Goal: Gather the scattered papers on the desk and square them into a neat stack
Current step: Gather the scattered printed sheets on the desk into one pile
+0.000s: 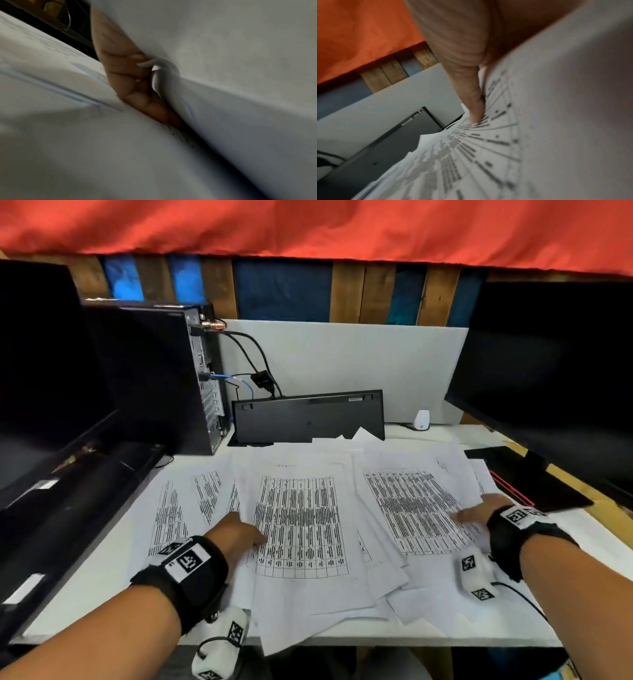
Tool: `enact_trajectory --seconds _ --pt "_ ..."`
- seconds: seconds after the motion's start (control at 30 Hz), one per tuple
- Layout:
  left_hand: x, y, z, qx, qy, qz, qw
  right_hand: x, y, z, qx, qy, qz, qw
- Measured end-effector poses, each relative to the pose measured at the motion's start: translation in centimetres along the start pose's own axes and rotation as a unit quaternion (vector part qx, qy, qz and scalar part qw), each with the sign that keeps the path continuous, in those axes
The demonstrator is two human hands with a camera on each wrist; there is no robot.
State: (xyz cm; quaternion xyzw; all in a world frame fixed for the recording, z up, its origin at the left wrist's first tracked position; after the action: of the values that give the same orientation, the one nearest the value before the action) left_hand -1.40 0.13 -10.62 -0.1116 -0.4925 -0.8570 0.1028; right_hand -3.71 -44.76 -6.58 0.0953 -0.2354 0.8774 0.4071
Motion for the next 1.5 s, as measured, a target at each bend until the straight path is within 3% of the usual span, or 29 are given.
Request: enact_trajectory --seconds 0.1,0.17,0.27,0.37,0.43,0.5,0.67,0.8,0.93,1.0,1.07,1.13,1.2,1.3,1.5 --pt "0.6 0.3 0.3 -0.016 -0.001 -0.002 1.0 1.1 -2.3 0.7 -0.033 0.032 0.087 0.995" --pt "0.7 0.3 0.6 -0.026 -0.007 -0.008 1.0 3.1 -4.3 3.0 -0.03 0.121 0.16 0.979" --pt "1.3 0.4 0.8 -0.023 -0.016 -0.011 1.0 7.9 -6.2 8.3 -0.083 0.258 0.227 0.935" --pt "2.2 0.8 0.9 -0.021 -0.032 -0.014 0.999 13.6 -8.0 13.0 -0.169 0.32 0.294 0.885" --pt "2.6 0.9 0.8 -0.004 -0.046 -0.028 0.999 16.1 -8.8 14.7 -0.234 0.306 0.324 0.864" --pt "2.9 0.7 0.6 0.018 -0.064 -0.048 0.997 16.9 -9.6 14.1 -0.26 0.249 0.33 0.873" --pt "2.0 -3.2 -0.5 0.062 -0.084 -0.053 0.993 14.3 -9.5 3.1 -0.208 0.004 0.277 0.938" --pt "6.0 -1.0 -0.7 0.101 -0.057 -0.06 0.991 13.2 -7.1 -4.8 -0.141 -0.077 0.182 0.97" --pt "7.2 -1.5 -1.9 0.097 -0.055 -0.077 0.991 13.5 -6.0 -9.5 -0.014 -0.176 0.174 0.969" --pt "7.4 -1.8 -1.8 0.06 -0.029 -0.126 0.99 12.8 -5.5 -9.5 -0.023 -0.208 0.153 0.966" --pt "7.3 -2.5 -2.1 0.061 -0.015 -0.124 0.99 10.2 -4.6 -7.0 -0.054 -0.149 0.114 0.981" --pt "7.5 -2.5 -2.1 0.069 -0.007 -0.127 0.99 6.6 -2.5 -3.1 -0.008 -0.003 0.055 0.998" --pt "7.5 -2.6 -2.1 0.082 0.001 -0.127 0.988 4.0 0.6 -0.2 0.045 0.083 -0.031 0.995" --pt "7.4 -2.8 -2.2 0.086 -0.005 -0.124 0.989 1.6 3.7 0.5 0.075 0.065 -0.063 0.993" --pt "6.9 -2.8 -2.2 0.077 0.01 -0.121 0.99 1.8 1.6 -1.0 -0.061 -0.03 -0.01 0.998"
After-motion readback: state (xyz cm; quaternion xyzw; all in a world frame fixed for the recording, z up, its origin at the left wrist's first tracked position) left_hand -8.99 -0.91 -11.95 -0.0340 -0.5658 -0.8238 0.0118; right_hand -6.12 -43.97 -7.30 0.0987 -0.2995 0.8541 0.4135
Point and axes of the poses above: each hand's wrist, its own x-axis away from the middle knuckle, its own z-axis out of the back of the hand, y = z × x, the point moved 5 cm from there along -x, towards the middle knuckle, and after that the axes turned 11 degrees about -z, right-handed, at the moved point
